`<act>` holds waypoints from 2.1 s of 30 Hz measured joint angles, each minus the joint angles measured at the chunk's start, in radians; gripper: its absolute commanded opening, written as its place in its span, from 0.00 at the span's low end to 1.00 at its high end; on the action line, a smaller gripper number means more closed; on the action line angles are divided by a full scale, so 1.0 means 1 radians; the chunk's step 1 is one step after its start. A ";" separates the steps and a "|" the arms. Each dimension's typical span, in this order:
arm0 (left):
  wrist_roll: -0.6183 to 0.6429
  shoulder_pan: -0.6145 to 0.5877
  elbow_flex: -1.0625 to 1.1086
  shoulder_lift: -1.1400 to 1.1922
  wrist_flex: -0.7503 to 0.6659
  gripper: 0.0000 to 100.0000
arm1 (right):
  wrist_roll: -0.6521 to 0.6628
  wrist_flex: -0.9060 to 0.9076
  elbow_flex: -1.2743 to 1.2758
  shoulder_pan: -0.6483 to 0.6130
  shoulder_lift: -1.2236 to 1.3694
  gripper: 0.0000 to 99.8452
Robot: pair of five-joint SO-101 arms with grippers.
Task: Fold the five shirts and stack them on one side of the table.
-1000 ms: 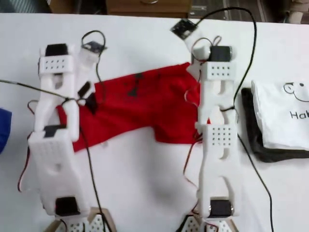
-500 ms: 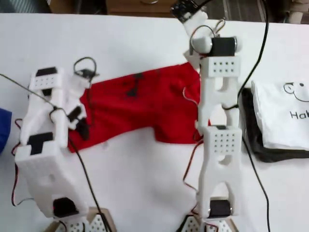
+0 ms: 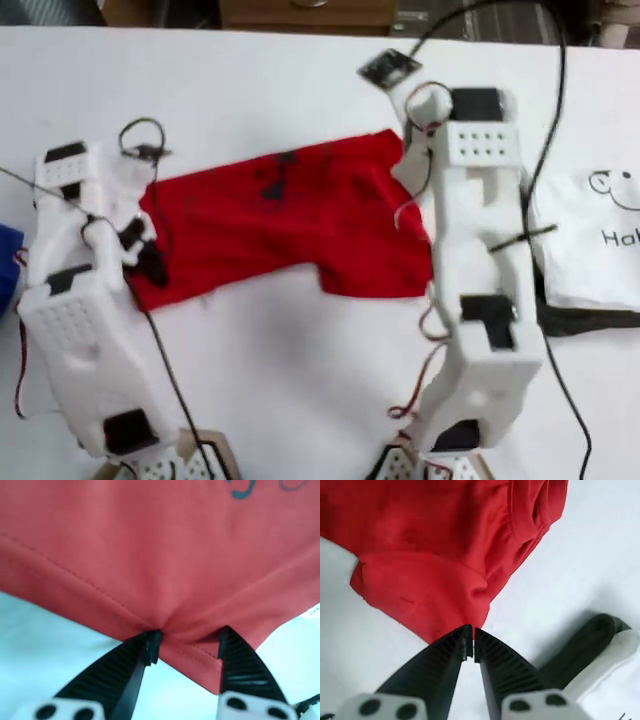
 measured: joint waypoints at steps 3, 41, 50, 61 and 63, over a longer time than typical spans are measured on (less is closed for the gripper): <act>0.000 0.000 -0.031 0.015 0.009 0.24 | 0.038 -0.058 0.183 -0.003 -0.071 0.02; 0.054 -0.054 -0.325 0.025 0.133 0.24 | 0.242 -0.563 1.062 -0.097 -0.649 0.02; 0.442 0.023 -0.327 0.072 0.029 0.24 | 0.068 -0.956 1.298 -0.222 -0.601 0.02; 0.598 0.034 -0.344 0.172 -0.031 0.24 | 0.061 -1.017 1.320 -0.298 -0.503 0.02; 0.600 0.034 -0.353 0.180 -0.031 0.24 | 0.061 -1.017 1.320 -0.336 -0.488 0.02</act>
